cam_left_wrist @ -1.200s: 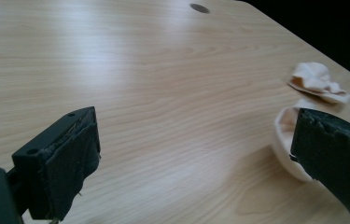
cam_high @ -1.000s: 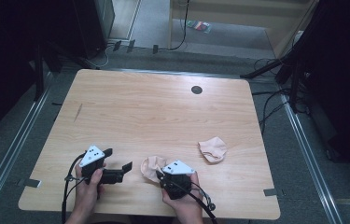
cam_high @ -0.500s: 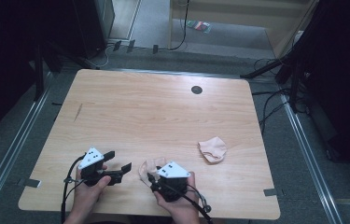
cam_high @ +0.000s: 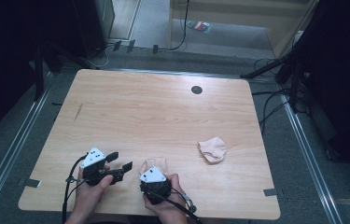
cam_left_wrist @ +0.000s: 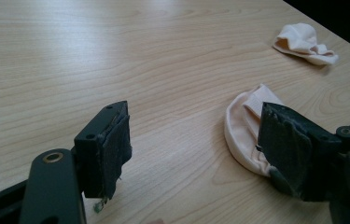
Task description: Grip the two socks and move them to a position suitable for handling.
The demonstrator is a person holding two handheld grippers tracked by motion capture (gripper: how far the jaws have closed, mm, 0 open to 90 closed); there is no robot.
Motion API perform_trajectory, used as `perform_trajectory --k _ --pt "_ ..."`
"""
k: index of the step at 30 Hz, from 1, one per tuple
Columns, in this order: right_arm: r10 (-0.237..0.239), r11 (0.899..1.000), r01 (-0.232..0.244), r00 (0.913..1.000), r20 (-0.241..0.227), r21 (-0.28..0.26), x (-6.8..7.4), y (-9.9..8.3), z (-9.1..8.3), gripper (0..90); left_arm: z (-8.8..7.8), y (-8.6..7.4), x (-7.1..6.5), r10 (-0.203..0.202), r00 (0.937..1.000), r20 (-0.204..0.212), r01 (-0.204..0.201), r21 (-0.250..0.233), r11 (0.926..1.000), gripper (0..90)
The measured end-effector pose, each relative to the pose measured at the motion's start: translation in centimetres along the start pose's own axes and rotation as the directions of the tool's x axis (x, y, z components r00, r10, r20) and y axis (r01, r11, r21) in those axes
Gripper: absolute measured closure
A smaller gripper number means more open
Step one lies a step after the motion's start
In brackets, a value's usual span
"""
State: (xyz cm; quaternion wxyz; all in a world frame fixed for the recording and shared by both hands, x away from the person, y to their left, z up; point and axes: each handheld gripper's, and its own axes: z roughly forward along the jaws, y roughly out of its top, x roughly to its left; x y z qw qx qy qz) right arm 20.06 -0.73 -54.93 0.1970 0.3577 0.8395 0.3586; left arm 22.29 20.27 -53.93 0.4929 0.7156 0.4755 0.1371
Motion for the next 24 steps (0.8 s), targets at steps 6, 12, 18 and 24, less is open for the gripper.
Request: perform_trajectory --k 6,12,18,24 --pt "0.031 1.0 -0.031 0.9988 -0.039 -0.002 -0.7 0.0 -0.4 82.9 0.4 -0.1 -0.5 0.005 0.9998 0.019 -0.006 0.015 0.9999 28.8" --pt "0.024 0.999 -0.026 0.9963 -0.083 -0.02 -1.2 0.1 -1.0 82.9 1.4 -0.3 -1.1 -0.014 0.9984 0.054 0.01 0.066 0.9978 36.2" --pt "0.03 0.999 -0.032 0.9963 -0.08 -0.026 -1.3 -0.2 -1.1 84.3 2.5 -0.4 -1.5 -0.037 0.9968 0.072 0.027 0.13 0.9911 48.9" --pt "0.041 0.997 -0.047 0.9939 -0.103 -0.057 -1.6 -0.2 -1.7 84.8 3.1 -0.1 -1.5 -0.054 0.9945 0.089 0.04 0.148 0.9882 58.3"
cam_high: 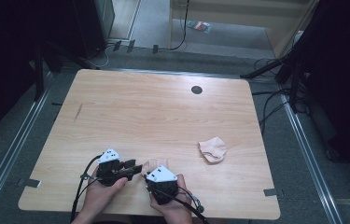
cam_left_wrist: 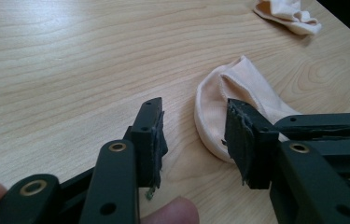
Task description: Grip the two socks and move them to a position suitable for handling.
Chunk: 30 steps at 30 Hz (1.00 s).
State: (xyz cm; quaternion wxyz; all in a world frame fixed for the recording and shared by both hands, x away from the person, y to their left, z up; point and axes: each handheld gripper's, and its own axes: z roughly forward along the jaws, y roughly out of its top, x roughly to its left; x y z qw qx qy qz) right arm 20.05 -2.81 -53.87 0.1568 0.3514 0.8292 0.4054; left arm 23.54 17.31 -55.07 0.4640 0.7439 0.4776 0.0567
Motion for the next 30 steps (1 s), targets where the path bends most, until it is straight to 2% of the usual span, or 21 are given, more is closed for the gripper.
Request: perform_trajectory --k 1,6,7,10,11,14,19,23,24,25,26,27,30 --pt "0.006 1.0 -0.006 1.0 -0.003 -0.003 0.0 0.0 -0.1 84.8 0.1 0.1 -0.1 -0.006 1.0 0.006 0.006 0.005 1.0 60.1" --pt "0.02 1.0 -0.02 0.9997 -0.014 -0.021 -0.3 -0.1 -0.4 84.8 0.8 0.4 -0.6 0.021 0.9992 0.035 -0.021 0.025 0.9995 68.2" --pt "0.027 0.999 -0.027 0.9995 -0.017 -0.019 -0.3 -0.1 -0.5 84.8 0.9 0.5 -0.8 0.035 0.9992 0.018 -0.035 0.031 0.9989 70.3" --pt "0.026 0.999 -0.027 0.9993 -0.027 -0.034 -0.5 -0.2 -0.7 84.8 1.2 0.4 -1.0 0.063 0.998 0.005 -0.064 0.051 0.9967 82.6" --pt "0.028 0.999 -0.029 0.9992 -0.029 -0.039 -0.5 -0.2 -0.8 84.8 1.2 0.4 -1.1 0.069 0.9976 0.0 -0.069 0.057 0.996 89.5" --pt "0.05 0.997 -0.051 0.9984 -0.026 -0.061 -0.9 -0.1 -1.2 84.8 1.2 0.4 -1.1 0.089 0.996 0.003 -0.089 0.071 0.9934 90.0" --pt "0.077 0.992 -0.077 0.9971 -0.004 -0.099 -1.7 0.1 -2.3 84.8 0.5 0.4 -1.0 0.105 0.9945 -0.005 -0.104 0.06 0.9927 90.0" --pt "0.106 0.987 -0.103 0.9942 0.017 -0.123 -2.6 0.0 -3.3 84.7 -0.2 0.5 -0.5 0.091 0.9957 -0.015 -0.09 0.044 0.9949 90.0" --pt "0.133 0.982 -0.128 0.9906 0.032 -0.136 -3.1 -0.1 -3.8 84.8 -0.3 0.5 -0.5 0.088 0.996 -0.015 -0.088 0.041 0.9953 90.0" --pt "0.133 0.982 -0.128 0.9906 0.032 -0.136 -3.1 -0.1 -3.8 84.8 -0.5 0.5 -0.4 0.088 0.996 -0.017 -0.087 0.04 0.9954 90.0" --pt "0.159 0.978 -0.151 0.9861 0.047 -0.146 -3.5 -0.2 -4.2 84.8 -0.7 0.5 -0.3 0.086 0.9961 -0.02 -0.085 0.039 0.9956 90.0" --pt "0.159 0.978 -0.151 0.9861 0.047 -0.146 -3.5 -0.2 -4.2 84.8 -0.9 0.4 -0.2 0.086 0.996 -0.026 -0.085 0.037 0.9957 90.0" --pt "0.197 0.97 -0.186 0.9783 0.063 -0.154 -4.2 -0.5 -4.7 84.7 -1.5 0.3 0.1 0.077 0.9966 -0.03 -0.076 0.034 0.9965 90.0"
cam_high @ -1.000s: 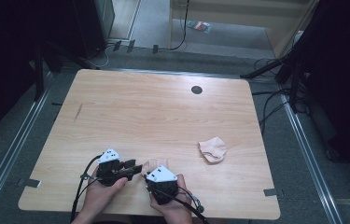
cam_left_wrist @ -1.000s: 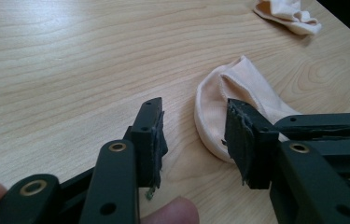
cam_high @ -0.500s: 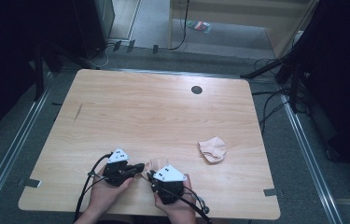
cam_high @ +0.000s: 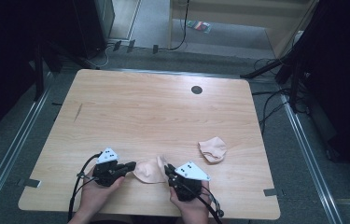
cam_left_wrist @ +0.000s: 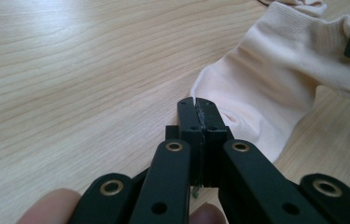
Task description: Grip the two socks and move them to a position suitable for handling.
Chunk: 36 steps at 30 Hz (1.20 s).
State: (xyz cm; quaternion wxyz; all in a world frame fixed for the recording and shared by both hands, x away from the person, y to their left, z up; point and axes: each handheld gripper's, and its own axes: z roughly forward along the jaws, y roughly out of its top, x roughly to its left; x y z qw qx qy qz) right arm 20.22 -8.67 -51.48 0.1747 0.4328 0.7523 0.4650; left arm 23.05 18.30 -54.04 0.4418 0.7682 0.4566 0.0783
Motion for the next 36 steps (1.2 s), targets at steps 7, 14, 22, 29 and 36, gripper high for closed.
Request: perform_trajectory --k 7,14,22,29,36 --pt "0.044 0.999 -0.046 0.9968 0.066 0.022 -1.6 -0.7 -0.3 84.8 -1.2 -0.3 1.0 -0.014 0.9998 -0.013 0.014 0.008 0.9999 90.0" --pt "0.041 0.995 -0.051 0.9917 0.122 0.086 -2.8 -1.4 0.0 85.0 -1.2 -0.5 1.4 -0.006 0.9998 -0.018 0.006 0.036 0.9993 90.0" --pt "0.062 0.99 -0.075 0.9914 0.116 0.119 -3.4 -1.5 0.2 82.2 -1.0 -0.6 1.4 0.009 1.0 0.005 -0.009 0.053 0.9986 90.0" --pt "0.054 0.991 -0.068 0.9912 0.12 0.115 -3.9 -1.2 0.1 58.0 -1.2 -0.5 1.4 0.044 0.9979 0.047 -0.043 -0.016 0.999 59.4" --pt "0.01 0.997 -0.021 0.9899 0.141 0.075 -5.1 0.1 -1.0 50.8 -1.9 -0.3 1.9 0.037 0.9993 0.004 -0.037 -0.106 0.9936 30.4"
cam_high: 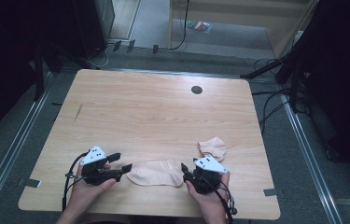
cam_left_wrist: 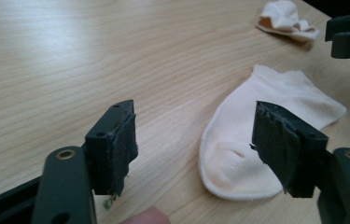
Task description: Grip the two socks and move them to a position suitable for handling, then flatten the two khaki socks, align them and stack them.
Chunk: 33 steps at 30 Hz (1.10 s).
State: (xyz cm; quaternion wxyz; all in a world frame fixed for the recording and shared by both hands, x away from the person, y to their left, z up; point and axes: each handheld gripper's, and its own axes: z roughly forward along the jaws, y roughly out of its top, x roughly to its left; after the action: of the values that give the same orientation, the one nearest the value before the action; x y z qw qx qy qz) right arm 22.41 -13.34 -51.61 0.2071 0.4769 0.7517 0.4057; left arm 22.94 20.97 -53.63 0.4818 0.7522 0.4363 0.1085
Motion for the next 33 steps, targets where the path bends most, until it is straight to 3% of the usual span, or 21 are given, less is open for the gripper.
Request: perform_trajectory --k 8,10,12,17,20,28,33 --pt "-0.009 1.0 0.01 0.9998 0.017 -0.019 -2.2 1.0 -0.7 47.6 -0.4 0.2 1.1 -0.047 0.9978 -0.047 0.046 -0.026 0.9986 17.1" --pt "-0.02 1.0 0.021 0.9995 0.024 -0.022 -2.9 1.1 -0.9 47.5 -0.4 0.2 1.4 -0.054 0.9957 -0.076 0.053 -0.017 0.9985 16.9" --pt "-0.028 0.999 0.03 0.9975 0.065 -0.033 -4.4 1.3 -1.1 46.9 -0.3 0.1 1.8 -0.057 0.9931 -0.103 0.055 -0.016 0.9983 16.7" --pt "-0.003 0.998 0.008 0.9969 0.079 -0.056 -6.5 1.4 -1.5 43.1 -0.8 0.2 2.7 -0.084 0.9877 -0.132 0.079 -0.041 0.996 16.4" --pt "-0.016 0.998 0.022 0.9956 0.092 -0.064 -7.9 1.7 -1.8 41.4 -1.2 0.2 3.4 -0.094 0.9846 -0.147 0.088 -0.048 0.9949 16.4" --pt "-0.018 0.997 0.026 0.9931 0.116 -0.071 -9.8 1.5 -1.8 46.4 -1.8 0.2 4.6 -0.119 0.9771 -0.176 0.111 -0.055 0.9923 16.5" --pt "-0.044 0.996 0.05 0.9965 0.071 -0.075 -10.3 1.2 -0.9 51.9 -1.7 0.2 4.8 -0.129 0.9746 -0.183 0.121 -0.054 0.9912 16.6"
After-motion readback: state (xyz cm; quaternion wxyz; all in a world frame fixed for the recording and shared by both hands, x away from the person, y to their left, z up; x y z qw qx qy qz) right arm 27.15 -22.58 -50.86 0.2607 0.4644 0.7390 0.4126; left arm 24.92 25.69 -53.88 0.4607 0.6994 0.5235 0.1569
